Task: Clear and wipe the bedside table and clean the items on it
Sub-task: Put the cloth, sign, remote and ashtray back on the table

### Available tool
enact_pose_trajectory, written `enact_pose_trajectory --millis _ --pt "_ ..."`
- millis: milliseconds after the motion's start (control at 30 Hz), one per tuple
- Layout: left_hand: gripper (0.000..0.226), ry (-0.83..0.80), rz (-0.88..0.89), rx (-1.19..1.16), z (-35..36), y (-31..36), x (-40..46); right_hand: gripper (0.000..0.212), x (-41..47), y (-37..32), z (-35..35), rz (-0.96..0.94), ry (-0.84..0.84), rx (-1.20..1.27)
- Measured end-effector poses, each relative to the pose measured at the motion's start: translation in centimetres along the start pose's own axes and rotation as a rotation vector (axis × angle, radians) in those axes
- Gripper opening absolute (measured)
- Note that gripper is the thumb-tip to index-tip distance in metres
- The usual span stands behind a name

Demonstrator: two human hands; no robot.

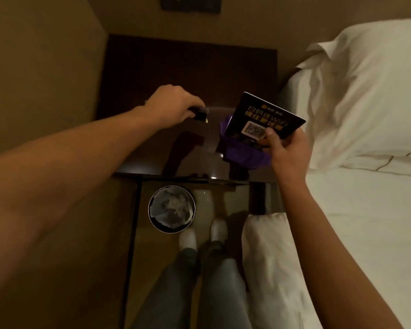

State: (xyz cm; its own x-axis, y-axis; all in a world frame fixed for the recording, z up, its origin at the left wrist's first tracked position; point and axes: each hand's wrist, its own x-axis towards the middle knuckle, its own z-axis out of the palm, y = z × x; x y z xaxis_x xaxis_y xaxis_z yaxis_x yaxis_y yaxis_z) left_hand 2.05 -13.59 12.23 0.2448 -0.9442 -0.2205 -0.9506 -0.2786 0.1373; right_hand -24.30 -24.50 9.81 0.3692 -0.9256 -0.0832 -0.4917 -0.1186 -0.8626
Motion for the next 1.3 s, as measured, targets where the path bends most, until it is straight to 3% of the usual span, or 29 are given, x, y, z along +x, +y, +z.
enact_pose_trajectory --millis 100,333,667,933,1300 --pt "0.04 -0.008 -0.042 -0.012 -0.2 -2.9 1.8 0.025 2.9 -1.2 2.8 -0.018 -0.049 -0.08" --pt "0.042 -0.02 -0.23 -0.062 -1.6 -9.3 7.9 0.018 11.3 -4.2 9.5 -0.038 -0.196 0.035" --pt "0.042 -0.007 -0.303 -0.052 -0.8 -16.3 11.8 0.02 20.5 -6.2 16.0 0.019 -0.363 0.03" --pt "0.042 -0.053 -0.309 -0.042 -0.5 -21.9 13.6 0.031 23.5 -8.3 21.8 0.012 -0.377 0.032" --pt "0.04 -0.154 -0.258 -0.045 0.7 -27.3 15.7 0.03 24.3 -8.6 27.3 0.07 -0.358 0.038"
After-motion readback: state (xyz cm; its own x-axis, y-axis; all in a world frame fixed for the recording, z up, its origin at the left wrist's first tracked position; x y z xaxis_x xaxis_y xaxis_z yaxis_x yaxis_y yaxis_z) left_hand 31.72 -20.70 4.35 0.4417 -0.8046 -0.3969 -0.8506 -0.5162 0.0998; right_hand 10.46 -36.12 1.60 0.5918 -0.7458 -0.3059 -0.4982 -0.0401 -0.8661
